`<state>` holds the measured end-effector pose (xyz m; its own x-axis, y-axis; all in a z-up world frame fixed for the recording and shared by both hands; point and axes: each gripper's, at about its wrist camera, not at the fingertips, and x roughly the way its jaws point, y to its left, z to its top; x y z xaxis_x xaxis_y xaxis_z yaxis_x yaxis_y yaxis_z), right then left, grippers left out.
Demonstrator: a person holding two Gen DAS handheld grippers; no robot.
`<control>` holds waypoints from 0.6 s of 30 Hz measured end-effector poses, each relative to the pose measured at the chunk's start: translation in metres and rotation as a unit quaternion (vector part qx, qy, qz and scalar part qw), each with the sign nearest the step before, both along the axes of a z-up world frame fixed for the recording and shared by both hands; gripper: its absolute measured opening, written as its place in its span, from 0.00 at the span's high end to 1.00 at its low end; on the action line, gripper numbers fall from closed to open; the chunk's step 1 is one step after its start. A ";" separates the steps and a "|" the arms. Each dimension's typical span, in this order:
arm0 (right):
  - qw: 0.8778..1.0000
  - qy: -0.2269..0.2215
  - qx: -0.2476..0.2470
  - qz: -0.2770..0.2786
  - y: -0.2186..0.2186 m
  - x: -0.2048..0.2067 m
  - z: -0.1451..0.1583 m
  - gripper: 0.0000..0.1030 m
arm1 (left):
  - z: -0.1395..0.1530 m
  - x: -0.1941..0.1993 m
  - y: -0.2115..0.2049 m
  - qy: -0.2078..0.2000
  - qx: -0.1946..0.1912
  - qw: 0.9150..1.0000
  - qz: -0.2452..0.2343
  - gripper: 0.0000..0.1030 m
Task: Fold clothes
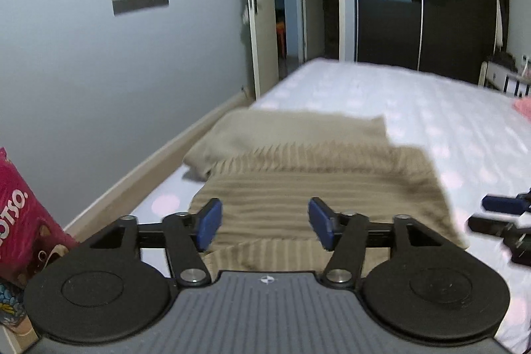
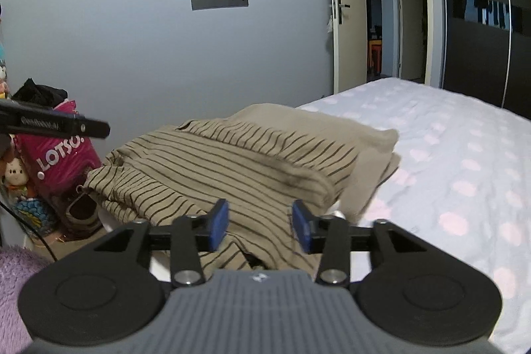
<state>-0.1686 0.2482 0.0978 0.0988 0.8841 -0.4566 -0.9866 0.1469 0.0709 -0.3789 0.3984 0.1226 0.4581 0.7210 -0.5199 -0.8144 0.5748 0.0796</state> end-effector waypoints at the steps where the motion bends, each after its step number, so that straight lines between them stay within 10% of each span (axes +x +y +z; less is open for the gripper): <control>1: 1.000 -0.002 -0.001 0.001 -0.005 0.000 0.004 0.50 | 0.004 0.004 -0.011 -0.001 0.010 1.000 -0.001 0.34; 18: 0.999 0.016 -0.026 0.016 -0.042 -0.002 -0.009 0.31 | -0.039 0.051 -0.101 0.030 0.003 0.999 0.018 0.27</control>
